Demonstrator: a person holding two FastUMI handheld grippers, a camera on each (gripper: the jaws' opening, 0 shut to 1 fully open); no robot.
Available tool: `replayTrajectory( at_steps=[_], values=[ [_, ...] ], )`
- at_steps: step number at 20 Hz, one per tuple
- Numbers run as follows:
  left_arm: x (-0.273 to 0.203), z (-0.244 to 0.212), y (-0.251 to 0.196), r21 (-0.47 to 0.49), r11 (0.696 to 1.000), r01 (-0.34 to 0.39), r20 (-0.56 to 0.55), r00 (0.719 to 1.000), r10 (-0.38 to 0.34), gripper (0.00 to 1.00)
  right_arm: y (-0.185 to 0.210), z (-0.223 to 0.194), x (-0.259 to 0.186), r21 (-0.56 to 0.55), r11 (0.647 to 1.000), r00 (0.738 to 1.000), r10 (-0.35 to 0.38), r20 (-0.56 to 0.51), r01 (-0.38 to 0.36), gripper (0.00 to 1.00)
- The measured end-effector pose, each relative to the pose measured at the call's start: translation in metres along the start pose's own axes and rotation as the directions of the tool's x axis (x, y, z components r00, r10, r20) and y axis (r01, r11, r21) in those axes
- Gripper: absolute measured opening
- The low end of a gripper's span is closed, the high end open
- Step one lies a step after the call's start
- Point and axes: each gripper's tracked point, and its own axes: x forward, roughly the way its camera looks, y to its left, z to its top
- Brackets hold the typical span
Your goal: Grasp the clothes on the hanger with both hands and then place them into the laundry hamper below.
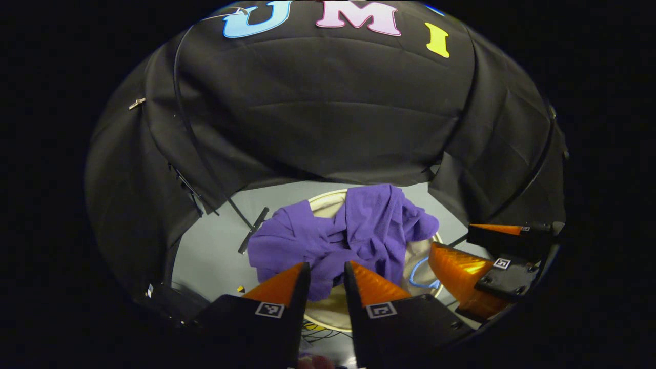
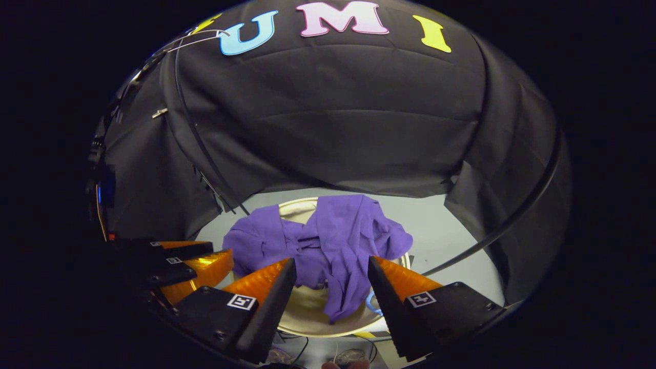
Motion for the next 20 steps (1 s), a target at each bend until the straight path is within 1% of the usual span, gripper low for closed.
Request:
replayTrajectory(
  at_steps=[1,2,3,4,5,6,10,11,14,15,20],
  values=[
    [0.001,-0.005,0.003,0.011,1.000,-0.008,-0.008,1.000,0.008,0.73,-0.003,-0.001,-0.001,0.003,1.000,1.000,-0.010,-0.001,0.010,0.89],
    [0.004,0.001,0.003,0.017,1.000,-0.015,-0.011,1.000,0.015,0.85,-0.007,-0.003,-0.001,0.006,1.000,1.000,-0.020,-0.001,0.020,0.88],
    [0.001,-0.007,0.009,0.025,0.999,-0.029,-0.013,0.999,0.029,0.96,-0.009,-0.003,-0.002,0.006,1.000,1.000,-0.026,-0.002,0.026,0.89],
    [0.001,-0.007,0.009,0.021,0.999,-0.028,-0.015,0.999,0.028,0.93,-0.011,-0.004,-0.004,0.006,0.999,0.999,-0.033,-0.002,0.033,0.90],
    [0.001,-0.008,0.008,0.009,1.000,-0.021,-0.022,1.000,0.021,0.96,-0.012,-0.003,-0.005,0.005,0.999,0.999,-0.036,-0.001,0.036,0.84],
    [0.000,-0.009,0.008,-0.003,1.000,-0.019,-0.026,0.999,0.019,0.96,-0.012,-0.002,-0.007,0.004,0.999,0.999,-0.042,0.004,0.042,0.92],
    [-0.010,-0.009,0.010,-0.055,0.998,0.010,-0.020,1.000,-0.011,0.96,-0.011,0.000,-0.014,0.002,0.999,0.999,-0.048,0.013,0.048,0.93],
    [-0.011,-0.008,0.009,-0.063,0.998,0.015,-0.019,1.000,-0.017,0.96,-0.011,0.000,-0.015,0.000,0.999,0.999,-0.050,0.011,0.050,0.96],
    [-0.021,-0.006,0.009,-0.081,0.996,0.037,-0.016,0.999,-0.038,0.96,-0.010,0.003,-0.028,-0.009,0.998,0.998,-0.062,0.014,0.062,0.96],
    [-0.028,-0.001,0.009,-0.082,0.996,0.043,-0.006,0.999,-0.044,0.98,-0.009,0.009,-0.035,-0.015,0.998,0.997,-0.067,0.027,0.067,0.97],
    [-0.072,0.027,0.014,-0.072,0.996,0.057,0.056,0.997,-0.053,0.98,-0.006,0.054,-0.079,-0.013,0.996,0.989,-0.091,0.112,0.093,0.97]
  ],
)
